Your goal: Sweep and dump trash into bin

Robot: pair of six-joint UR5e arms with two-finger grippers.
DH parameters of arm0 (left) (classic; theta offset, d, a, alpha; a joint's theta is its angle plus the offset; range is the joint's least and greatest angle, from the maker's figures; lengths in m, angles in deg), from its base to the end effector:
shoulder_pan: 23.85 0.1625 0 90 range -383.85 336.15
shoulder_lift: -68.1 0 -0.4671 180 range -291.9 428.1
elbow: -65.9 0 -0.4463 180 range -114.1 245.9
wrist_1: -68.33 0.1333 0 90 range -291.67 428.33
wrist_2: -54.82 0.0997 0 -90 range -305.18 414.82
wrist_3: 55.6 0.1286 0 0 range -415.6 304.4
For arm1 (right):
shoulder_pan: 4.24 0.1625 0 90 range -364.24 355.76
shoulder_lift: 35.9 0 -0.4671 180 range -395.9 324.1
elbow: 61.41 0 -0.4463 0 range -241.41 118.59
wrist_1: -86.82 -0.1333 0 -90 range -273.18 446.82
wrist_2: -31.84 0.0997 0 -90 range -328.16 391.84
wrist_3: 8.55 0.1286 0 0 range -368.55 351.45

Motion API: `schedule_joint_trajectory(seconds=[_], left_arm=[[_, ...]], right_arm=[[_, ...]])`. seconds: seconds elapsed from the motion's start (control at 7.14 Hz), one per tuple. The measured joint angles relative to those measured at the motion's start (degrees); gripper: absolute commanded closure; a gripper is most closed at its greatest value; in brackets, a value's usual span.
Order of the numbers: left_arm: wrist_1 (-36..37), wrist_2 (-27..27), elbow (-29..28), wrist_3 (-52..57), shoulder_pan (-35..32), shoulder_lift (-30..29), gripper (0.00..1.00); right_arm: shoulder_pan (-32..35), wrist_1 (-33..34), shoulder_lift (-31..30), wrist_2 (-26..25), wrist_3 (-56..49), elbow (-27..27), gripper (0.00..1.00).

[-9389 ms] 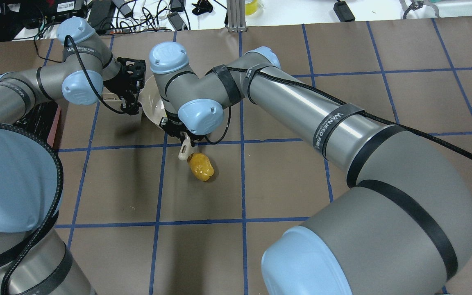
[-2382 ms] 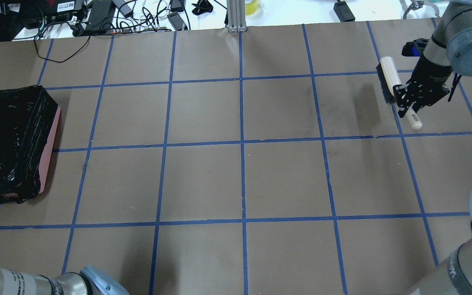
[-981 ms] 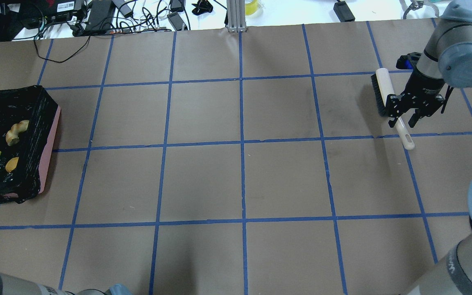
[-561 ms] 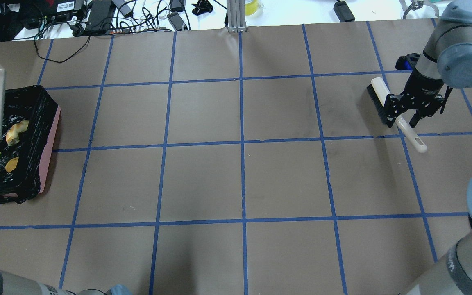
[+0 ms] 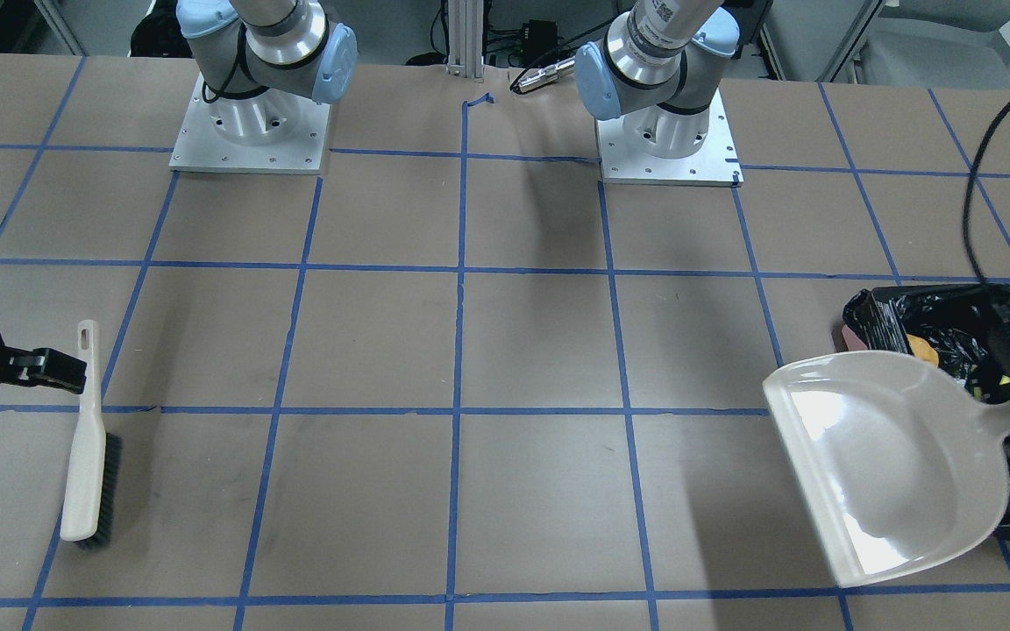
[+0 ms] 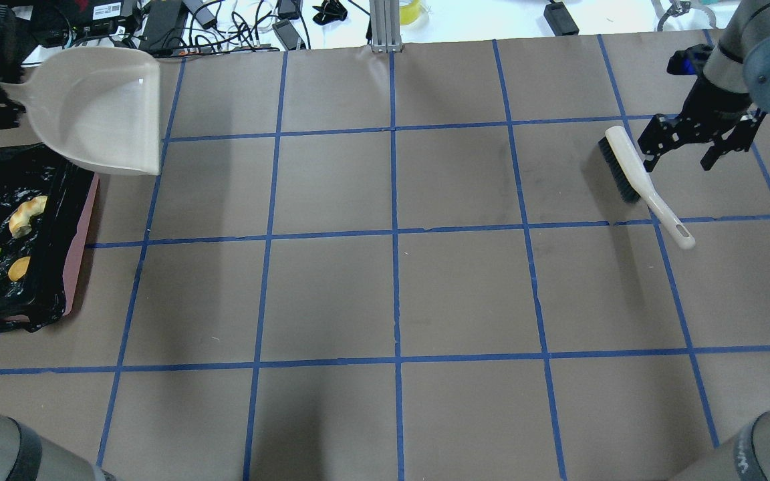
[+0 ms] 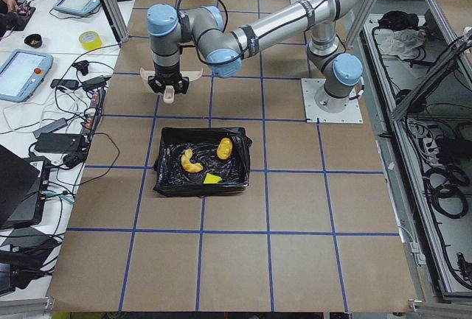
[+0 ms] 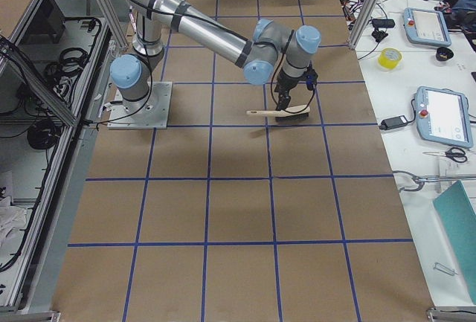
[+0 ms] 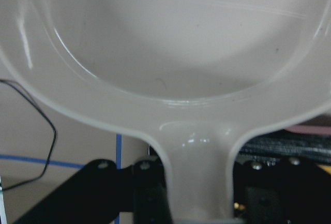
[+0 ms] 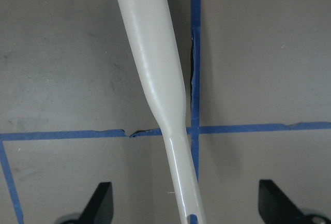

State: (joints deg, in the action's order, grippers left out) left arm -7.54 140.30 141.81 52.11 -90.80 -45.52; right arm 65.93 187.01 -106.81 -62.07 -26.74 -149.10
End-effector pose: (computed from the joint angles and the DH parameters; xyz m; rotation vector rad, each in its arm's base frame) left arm 0.1566 -0.7343 0.3968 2.0893 2.2864 -0.1629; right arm -0.1082 -0.6672 0.3362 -0.0384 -3.1077 -0.2037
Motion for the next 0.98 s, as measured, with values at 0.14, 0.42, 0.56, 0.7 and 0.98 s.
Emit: schedule_joint_trajectory(seconds=[0.14,0.42,0.56,0.7,0.98], left_arm=[[0.3,-1.4,0.1,-4.9,-4.0,-2.3,1.0],[3.9,-3.3,0.3,-9.8,-8.6,-7.8,1.0],[6.8,-3.8,0.5,-10.7,-10.1,-10.3,1.0],[9.5,-3.9,0.9,-11.1,-11.4,-12.2,1.0],[15.0,-4.0,4.2,-10.4,-12.9,-13.1,1.0]], right_arm=[[0.7,-3.4,-3.2,0.0,0.0,2.8,0.0],[5.9,-7.9,-8.4,0.1,1.3,6.4,0.0],[9.8,-8.6,-10.1,0.0,2.4,6.9,0.0],[12.8,-9.0,-11.4,-0.2,3.1,7.0,0.0],[15.0,-9.9,-13.6,0.0,5.7,6.8,0.0]])
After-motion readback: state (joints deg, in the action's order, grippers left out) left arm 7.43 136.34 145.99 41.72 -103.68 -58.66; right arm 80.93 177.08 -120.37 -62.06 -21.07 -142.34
